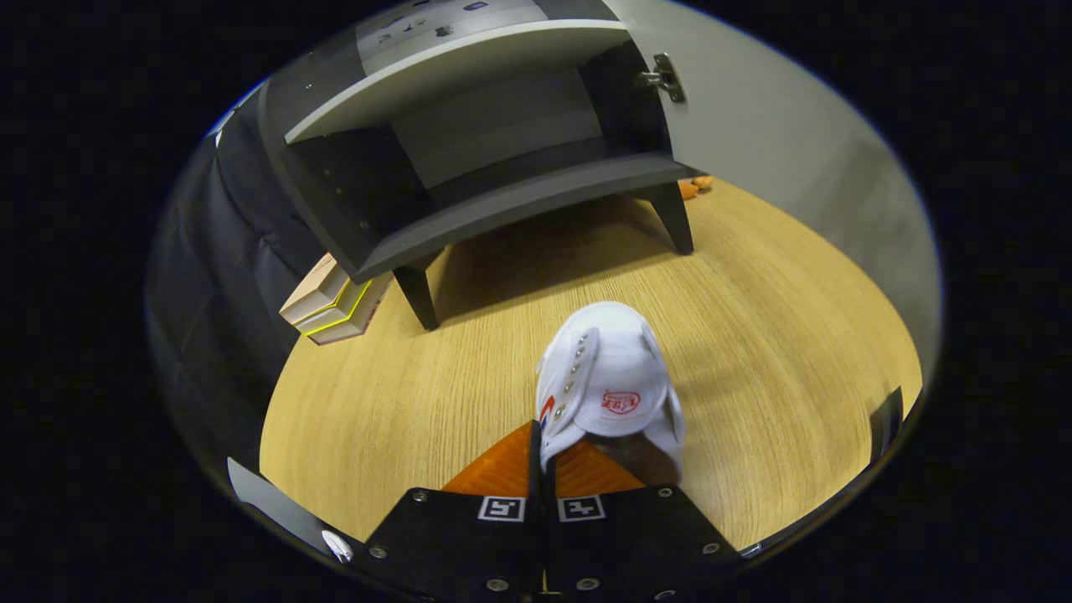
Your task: Open the shoe cabinet door, grab the shoes and put them into the shoe cabinet, then close the shoe cabinet door.
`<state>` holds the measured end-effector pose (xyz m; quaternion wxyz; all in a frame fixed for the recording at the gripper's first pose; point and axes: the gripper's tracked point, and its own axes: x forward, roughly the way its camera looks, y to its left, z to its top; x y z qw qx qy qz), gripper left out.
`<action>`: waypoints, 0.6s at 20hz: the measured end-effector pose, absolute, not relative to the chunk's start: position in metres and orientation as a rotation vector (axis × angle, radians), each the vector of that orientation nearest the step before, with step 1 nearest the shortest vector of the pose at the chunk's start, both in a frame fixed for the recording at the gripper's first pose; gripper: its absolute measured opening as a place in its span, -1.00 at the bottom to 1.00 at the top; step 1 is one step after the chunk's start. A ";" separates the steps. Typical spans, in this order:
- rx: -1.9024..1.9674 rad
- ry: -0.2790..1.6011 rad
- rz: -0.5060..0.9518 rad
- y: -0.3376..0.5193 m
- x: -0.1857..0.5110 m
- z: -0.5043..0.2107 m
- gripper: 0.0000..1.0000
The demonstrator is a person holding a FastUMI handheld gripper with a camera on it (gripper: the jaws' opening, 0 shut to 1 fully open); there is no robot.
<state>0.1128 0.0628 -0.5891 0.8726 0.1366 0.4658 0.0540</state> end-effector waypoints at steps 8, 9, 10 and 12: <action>0.267 0.895 0.122 0.076 0.118 -0.510 -0.99; 0.261 0.877 0.120 0.077 0.117 -0.494 -0.99; 0.265 0.854 0.113 0.079 0.118 -0.477 -1.00; 0.264 0.827 0.105 0.081 0.116 -0.450 -1.00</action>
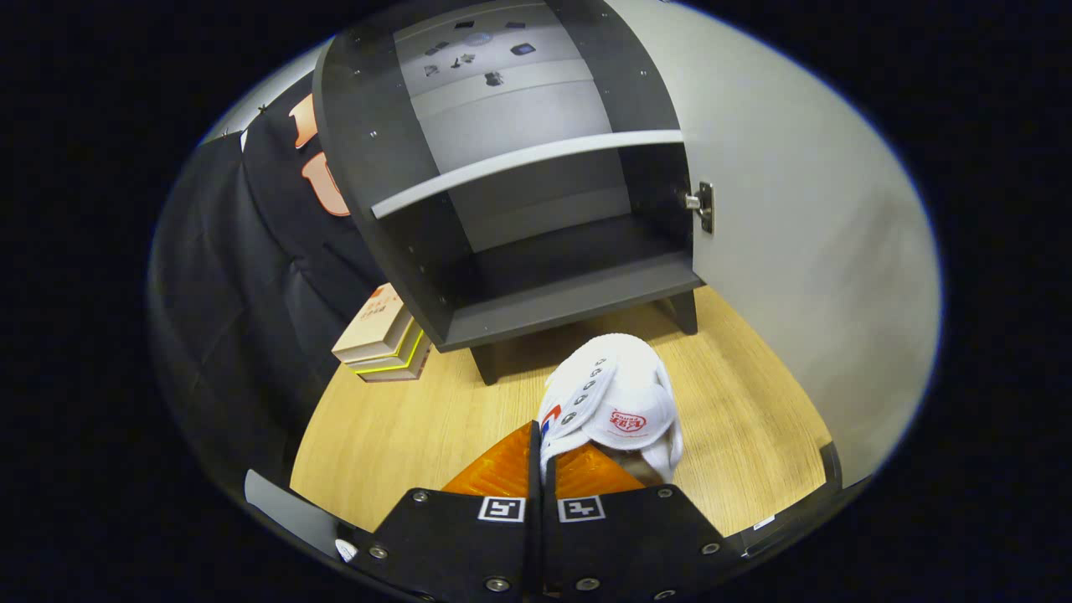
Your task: Open the shoe cabinet door, grab the shoes and put them into the shoe cabinet, then close the shoe cabinet door.
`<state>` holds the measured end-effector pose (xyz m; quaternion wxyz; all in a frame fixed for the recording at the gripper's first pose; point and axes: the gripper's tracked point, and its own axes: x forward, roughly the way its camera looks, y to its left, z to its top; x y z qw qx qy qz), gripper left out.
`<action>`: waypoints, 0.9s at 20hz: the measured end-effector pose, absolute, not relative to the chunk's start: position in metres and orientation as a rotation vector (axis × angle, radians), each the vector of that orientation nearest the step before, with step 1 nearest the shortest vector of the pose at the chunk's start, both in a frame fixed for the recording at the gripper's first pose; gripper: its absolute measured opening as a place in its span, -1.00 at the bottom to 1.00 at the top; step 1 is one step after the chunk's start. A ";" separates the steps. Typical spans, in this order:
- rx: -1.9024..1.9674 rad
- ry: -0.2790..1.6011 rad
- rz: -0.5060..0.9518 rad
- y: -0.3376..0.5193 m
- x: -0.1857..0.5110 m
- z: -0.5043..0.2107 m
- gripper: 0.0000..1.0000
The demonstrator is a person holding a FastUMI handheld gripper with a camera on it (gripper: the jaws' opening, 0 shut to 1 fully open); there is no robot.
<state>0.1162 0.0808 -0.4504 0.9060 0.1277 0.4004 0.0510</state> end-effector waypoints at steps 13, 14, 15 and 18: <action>0.176 0.634 0.113 0.092 0.148 -0.299 -0.99; 0.170 0.630 0.119 0.092 0.155 -0.294 -0.99; 0.161 0.626 0.128 0.093 0.163 -0.291 -1.00; 0.142 0.616 0.156 0.096 0.190 -0.286 -0.99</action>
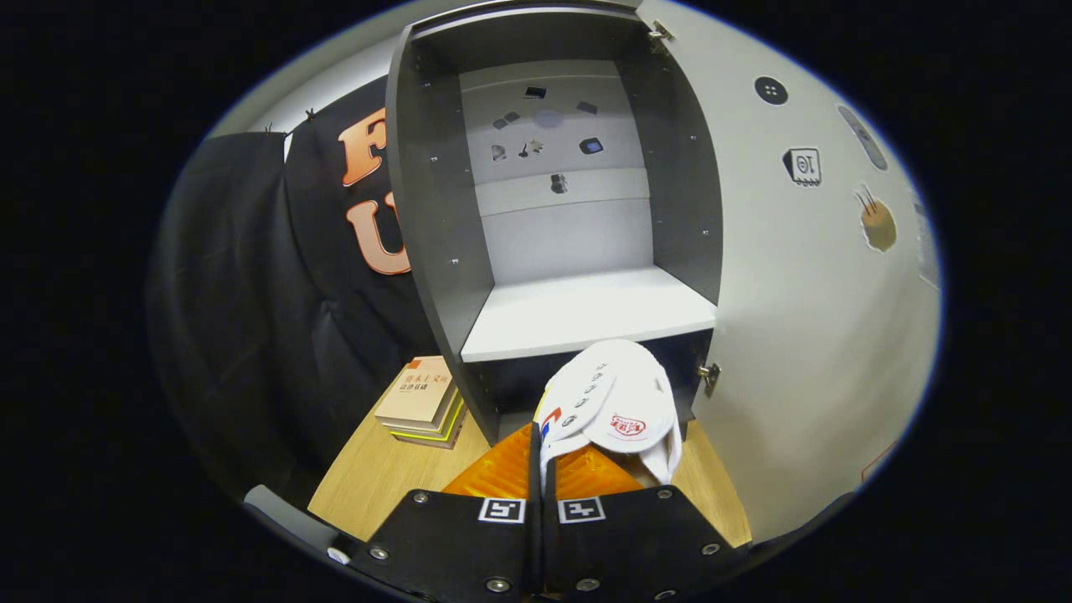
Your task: Open the shoe cabinet door, grab the shoes and put them into the shoe cabinet, then close the shoe cabinet door.
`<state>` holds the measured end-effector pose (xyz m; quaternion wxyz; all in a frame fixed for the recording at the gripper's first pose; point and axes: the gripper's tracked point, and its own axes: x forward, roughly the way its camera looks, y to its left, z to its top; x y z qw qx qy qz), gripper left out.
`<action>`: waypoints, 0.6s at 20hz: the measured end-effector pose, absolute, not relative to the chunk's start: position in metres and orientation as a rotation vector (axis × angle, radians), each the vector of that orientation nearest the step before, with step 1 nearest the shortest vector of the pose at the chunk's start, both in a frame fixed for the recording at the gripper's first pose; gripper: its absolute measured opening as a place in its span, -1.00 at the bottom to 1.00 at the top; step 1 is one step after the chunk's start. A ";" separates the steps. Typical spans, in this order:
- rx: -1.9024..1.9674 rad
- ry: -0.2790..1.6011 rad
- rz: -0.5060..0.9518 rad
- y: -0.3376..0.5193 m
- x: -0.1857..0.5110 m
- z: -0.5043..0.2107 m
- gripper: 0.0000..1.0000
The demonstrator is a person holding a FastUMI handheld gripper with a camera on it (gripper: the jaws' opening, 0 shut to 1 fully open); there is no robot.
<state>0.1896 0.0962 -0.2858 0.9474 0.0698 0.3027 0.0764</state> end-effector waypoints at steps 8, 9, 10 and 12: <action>0.136 0.634 0.230 0.105 0.279 -0.292 -1.00; 0.131 0.635 0.241 0.104 0.291 -0.294 -1.00; 0.122 0.634 0.255 0.106 0.303 -0.296 -0.99; 0.101 0.643 0.286 0.109 0.322 -0.303 -1.00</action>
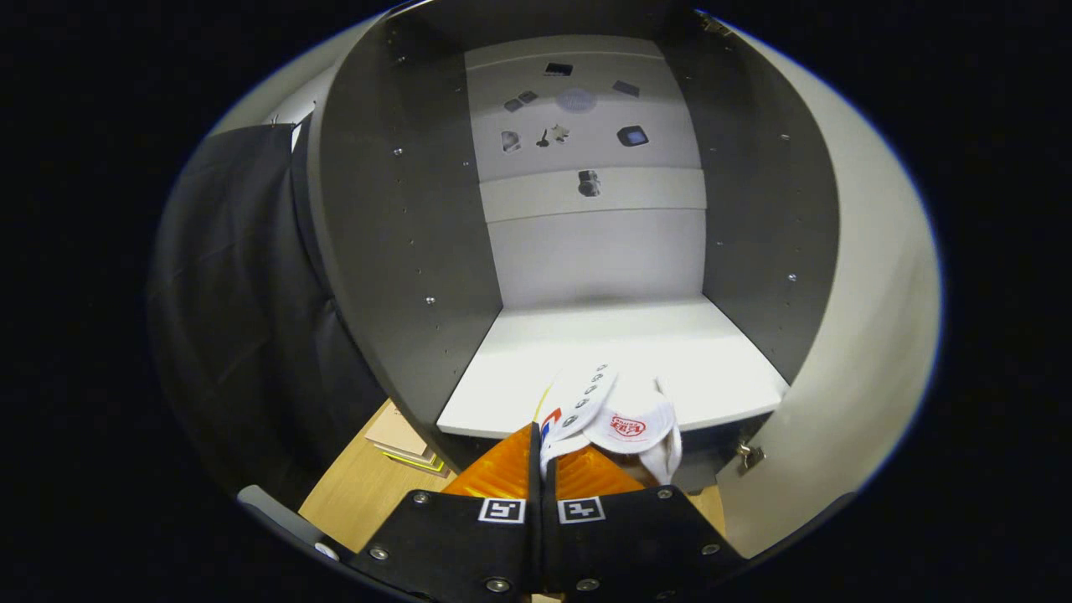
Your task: Open the shoe cabinet door, grab the shoes and put them into the shoe cabinet, then close the shoe cabinet door.
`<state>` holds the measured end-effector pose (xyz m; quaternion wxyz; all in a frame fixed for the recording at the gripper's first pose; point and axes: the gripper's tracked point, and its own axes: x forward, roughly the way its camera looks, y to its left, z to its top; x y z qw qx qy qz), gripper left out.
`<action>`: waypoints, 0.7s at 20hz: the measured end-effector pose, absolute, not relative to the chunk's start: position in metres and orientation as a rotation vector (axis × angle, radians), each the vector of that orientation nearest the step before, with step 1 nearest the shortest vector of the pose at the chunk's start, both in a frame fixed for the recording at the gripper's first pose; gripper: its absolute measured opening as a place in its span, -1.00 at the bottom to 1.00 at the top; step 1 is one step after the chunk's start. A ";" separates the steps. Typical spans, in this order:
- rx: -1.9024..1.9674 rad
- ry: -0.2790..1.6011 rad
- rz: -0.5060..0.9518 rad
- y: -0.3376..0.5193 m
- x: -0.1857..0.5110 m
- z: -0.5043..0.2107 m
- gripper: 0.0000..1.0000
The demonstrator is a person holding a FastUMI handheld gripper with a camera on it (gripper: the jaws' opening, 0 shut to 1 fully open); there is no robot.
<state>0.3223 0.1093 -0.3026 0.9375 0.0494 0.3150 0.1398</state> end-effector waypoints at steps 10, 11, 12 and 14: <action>0.093 0.664 0.354 0.124 0.401 -0.326 -1.00; 0.093 0.667 0.354 0.124 0.409 -0.329 -1.00; 0.094 0.669 0.353 0.125 0.416 -0.332 -1.00; 0.080 0.666 0.351 0.127 0.432 -0.337 -1.00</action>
